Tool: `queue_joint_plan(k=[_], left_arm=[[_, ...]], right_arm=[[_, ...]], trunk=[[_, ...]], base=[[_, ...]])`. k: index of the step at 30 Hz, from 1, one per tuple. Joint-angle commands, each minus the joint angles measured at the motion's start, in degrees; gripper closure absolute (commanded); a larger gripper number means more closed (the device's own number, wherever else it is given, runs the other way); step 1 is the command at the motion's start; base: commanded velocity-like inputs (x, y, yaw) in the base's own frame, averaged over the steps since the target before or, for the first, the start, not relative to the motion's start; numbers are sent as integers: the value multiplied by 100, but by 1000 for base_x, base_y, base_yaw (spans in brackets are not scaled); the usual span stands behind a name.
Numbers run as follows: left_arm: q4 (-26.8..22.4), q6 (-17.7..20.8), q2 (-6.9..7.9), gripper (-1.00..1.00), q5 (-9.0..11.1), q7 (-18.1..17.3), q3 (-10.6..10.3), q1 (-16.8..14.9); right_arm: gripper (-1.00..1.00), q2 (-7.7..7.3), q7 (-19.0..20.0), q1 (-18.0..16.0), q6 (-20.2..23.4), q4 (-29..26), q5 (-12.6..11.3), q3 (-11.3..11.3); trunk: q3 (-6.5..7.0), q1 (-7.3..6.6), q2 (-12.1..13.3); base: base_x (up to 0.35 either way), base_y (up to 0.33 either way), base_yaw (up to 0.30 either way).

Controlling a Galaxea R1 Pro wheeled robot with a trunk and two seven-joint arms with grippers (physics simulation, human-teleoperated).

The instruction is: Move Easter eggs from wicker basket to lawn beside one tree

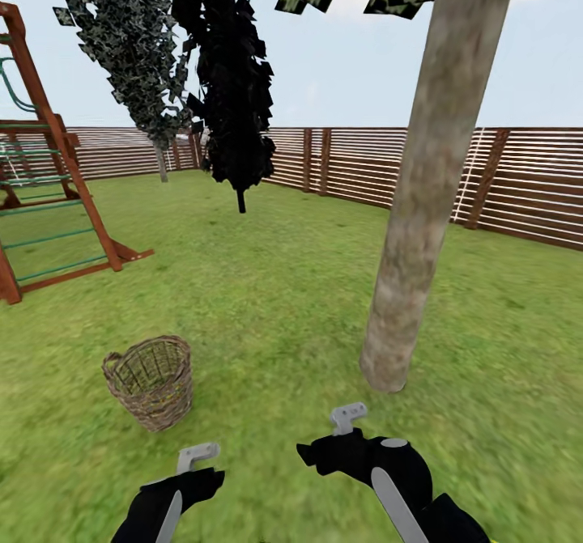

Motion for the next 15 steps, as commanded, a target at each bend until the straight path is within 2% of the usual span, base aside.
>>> queue_joint_plan(k=[1, 15], left_arm=[[-7, 31, -6, -100, 13, -7, 19, -4], [-9, 45, -6, -100, 5, -22, 20, -4]], right_arm=[[-100, -6, -60, -5, 14, -8, -61, 10], [-100, -2, -55, -6, 14, -8, -63, 14]], trunk=[[7, -22, 37], [187, -330, 599]], base=[[0, 0, 242], [0, 0, 242]])
